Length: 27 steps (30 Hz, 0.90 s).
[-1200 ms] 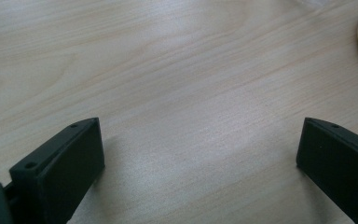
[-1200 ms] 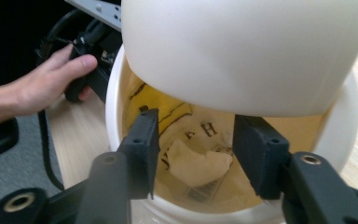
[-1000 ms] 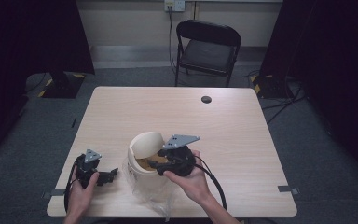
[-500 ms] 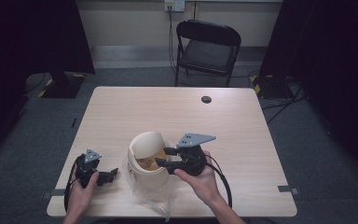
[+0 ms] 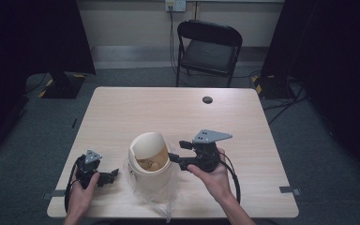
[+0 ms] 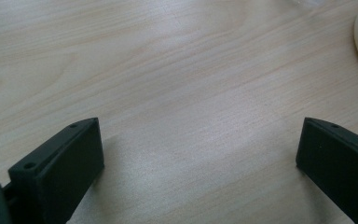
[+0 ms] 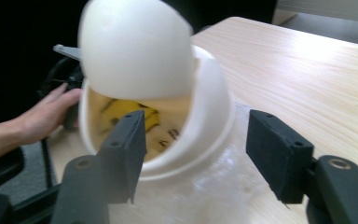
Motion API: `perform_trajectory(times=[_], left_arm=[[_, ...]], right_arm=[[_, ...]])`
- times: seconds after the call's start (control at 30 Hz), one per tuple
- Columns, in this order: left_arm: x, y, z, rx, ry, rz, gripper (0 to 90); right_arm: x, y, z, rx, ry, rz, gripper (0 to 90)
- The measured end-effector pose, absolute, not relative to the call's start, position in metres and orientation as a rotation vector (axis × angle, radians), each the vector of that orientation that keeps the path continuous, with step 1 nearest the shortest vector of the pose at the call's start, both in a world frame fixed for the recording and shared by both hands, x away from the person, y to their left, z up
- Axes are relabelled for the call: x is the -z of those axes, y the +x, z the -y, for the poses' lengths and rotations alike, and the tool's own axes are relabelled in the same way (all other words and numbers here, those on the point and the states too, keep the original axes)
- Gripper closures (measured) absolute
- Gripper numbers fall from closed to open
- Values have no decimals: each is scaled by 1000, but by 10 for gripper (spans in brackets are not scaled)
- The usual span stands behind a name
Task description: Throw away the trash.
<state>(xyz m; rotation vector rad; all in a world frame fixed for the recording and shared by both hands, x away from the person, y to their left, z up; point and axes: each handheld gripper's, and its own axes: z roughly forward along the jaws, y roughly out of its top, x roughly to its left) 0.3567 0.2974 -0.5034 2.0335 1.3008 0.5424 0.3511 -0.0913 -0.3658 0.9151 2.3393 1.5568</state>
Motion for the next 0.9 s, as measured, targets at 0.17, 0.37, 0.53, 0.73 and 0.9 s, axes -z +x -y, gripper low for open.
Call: perform_trajectory(times=[0.17,0.37,0.53,0.73,0.9], left_arm=[[503,357,-297,-543,2031,-1303,2],[504,357,-297,-543,2030,-1304,2],[503,357,-297,-543,2031,-1303,2],[503,357,-297,-545,2033,-1302,2],[503,357,-297,-545,2033,-1302,2]], right_arm=[[368,355,105,-1525,960,-2316,310],[372,357,122,-1468,1019,-2281,276],[375,359,138,-1436,1072,-2274,270],[386,367,161,-1365,1140,-2238,252],[402,379,184,-1301,1236,-2210,232]])
